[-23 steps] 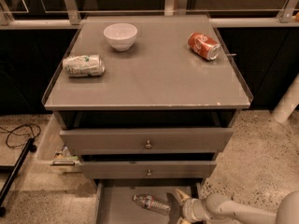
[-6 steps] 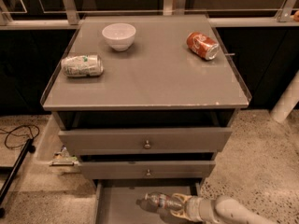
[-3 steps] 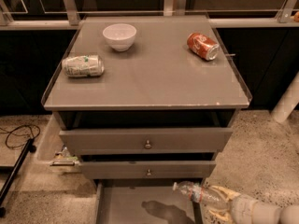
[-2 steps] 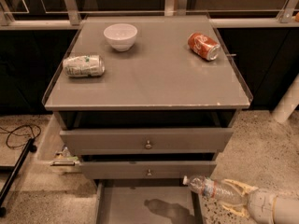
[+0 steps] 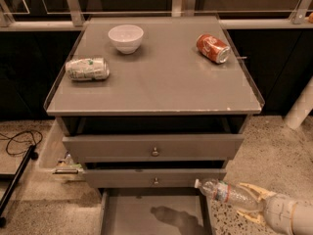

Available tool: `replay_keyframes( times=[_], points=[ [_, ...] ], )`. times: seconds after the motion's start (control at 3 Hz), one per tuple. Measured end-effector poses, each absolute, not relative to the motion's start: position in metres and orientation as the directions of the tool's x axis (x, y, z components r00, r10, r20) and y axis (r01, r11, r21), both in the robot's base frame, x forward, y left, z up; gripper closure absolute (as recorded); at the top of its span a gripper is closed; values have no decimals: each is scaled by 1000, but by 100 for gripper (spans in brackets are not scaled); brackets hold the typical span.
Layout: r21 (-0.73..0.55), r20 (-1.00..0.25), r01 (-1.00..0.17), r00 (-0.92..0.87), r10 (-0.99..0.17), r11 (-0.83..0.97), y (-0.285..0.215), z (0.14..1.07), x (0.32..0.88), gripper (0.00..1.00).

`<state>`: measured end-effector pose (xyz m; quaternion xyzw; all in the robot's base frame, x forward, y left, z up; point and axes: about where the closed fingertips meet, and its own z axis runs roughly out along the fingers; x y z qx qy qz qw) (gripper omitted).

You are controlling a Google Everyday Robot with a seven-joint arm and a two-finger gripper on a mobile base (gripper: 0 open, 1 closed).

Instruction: Pick water bottle from bottom drawer and place on counter

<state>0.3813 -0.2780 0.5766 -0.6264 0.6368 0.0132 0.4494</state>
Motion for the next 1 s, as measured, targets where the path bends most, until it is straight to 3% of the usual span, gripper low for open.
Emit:
replay_keyframes(
  times=[1.0],
  points=[
    [-690, -475, -722, 393, -788, 57, -299, 773, 422, 100]
  ],
)
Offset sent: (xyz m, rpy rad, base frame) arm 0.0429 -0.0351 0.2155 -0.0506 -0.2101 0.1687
